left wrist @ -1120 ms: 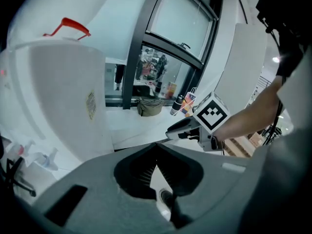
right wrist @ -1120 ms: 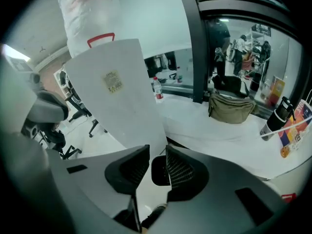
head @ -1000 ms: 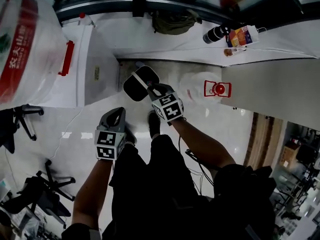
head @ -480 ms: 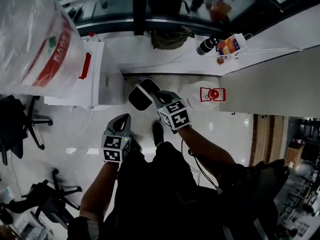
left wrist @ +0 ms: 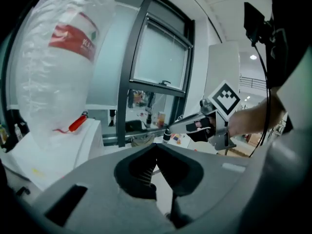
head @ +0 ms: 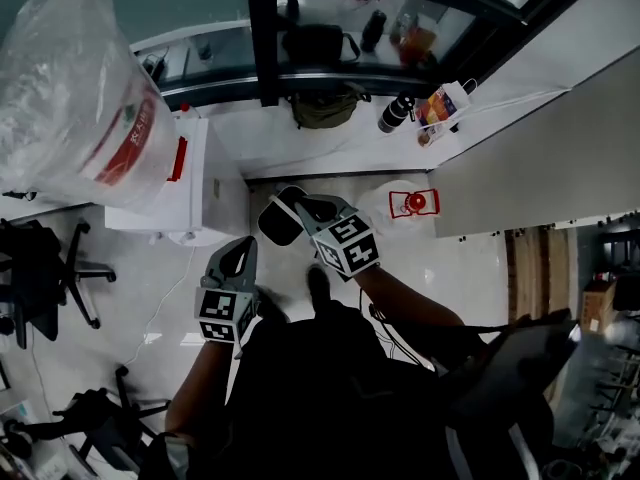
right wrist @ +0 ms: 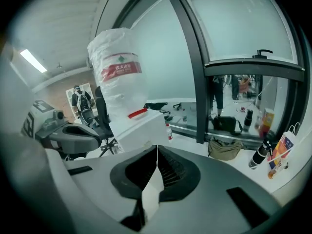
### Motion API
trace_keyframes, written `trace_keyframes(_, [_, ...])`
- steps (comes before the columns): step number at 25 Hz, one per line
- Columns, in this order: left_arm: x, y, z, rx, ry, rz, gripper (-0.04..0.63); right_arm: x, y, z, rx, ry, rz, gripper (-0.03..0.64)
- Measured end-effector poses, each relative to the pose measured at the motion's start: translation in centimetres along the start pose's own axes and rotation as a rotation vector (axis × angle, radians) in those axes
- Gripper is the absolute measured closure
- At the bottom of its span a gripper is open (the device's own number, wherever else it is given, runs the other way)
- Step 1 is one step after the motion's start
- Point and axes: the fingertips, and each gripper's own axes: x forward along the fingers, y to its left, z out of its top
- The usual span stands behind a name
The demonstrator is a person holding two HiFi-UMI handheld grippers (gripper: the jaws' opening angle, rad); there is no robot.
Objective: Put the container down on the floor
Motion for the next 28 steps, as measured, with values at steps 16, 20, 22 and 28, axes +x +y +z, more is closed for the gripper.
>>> trace_keyframes(16, [-4.1, 0.9, 5.9, -0.049, -0.128, 0.029, 0.588, -5.6, 2.4, 6.2, -0.056, -0.135, -0.014, 0.607])
trace_keyframes(20, [-4.4, 0.6, 8.1, -0.057, -0.173, 0.036, 0.588, -6.5, 2.3, 7.6, -0.055, -0.172, -0.020, 0.609])
trace_keyframes(22, [-4.6, 0.4, 8.9, -0.046, -0.186, 0.040, 0.588, -6.8, 2.4, 8.0, -0.052, -0.183, -0.020, 0.609])
trace_keyframes(28, [-5.3, 1.0, 10.0, -0.064, -0.209, 0.074, 0.588, -7.1, 2.1, 8.9, -0.050, -0.189, -0.029, 0.609])
